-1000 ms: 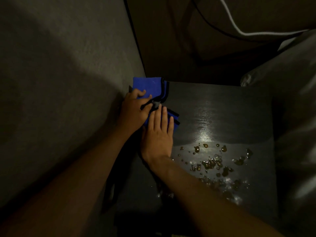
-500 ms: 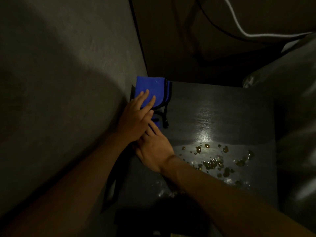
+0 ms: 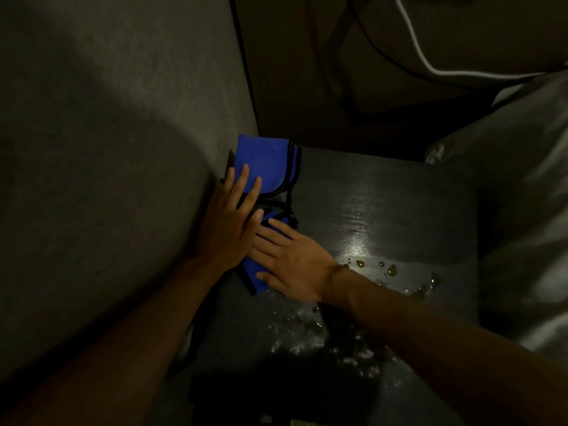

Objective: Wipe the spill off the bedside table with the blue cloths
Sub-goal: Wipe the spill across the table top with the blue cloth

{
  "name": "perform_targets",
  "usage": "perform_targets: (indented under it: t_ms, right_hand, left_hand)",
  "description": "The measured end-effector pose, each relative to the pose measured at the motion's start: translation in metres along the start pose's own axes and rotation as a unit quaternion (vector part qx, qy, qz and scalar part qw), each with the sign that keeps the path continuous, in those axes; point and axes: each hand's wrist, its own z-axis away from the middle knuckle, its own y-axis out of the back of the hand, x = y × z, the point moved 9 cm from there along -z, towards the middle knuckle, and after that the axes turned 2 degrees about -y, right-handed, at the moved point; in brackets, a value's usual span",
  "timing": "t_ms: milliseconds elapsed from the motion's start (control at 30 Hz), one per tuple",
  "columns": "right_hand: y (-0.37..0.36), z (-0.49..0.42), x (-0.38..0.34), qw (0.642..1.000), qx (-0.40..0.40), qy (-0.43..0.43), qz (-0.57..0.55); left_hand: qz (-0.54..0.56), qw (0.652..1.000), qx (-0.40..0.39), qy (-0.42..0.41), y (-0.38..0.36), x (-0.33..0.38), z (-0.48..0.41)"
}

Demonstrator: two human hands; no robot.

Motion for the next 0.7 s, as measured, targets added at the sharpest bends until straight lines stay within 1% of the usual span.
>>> perform_targets:
  t_ms: [100,167,433,700]
  right_hand:
    - [-0.002,0.013,0.009,1.0,-0.012,0.001,0.01]
    - [-0.002,0.022,0.016,1.0,-0.014,-0.003,0.017]
    - [-0.002,0.066,0.048,0.996,-0.028,-0.088,0.011]
    - [-0.009,0.101,0.069,0.988,-0.033,-0.148,0.011]
  left_hand:
    - [-0.03,1.0,-0.007,0.0,-0.004,0.007,0.008]
    - [-0.031,0.999,-0.013,-0.001,-0.008,0.013,0.014]
    - [-0.083,0.996,-0.016,0.011,-0.016,0.012,0.021]
    - [-0.057,0.997,0.001,0.048,-0.014,0.011,0.013]
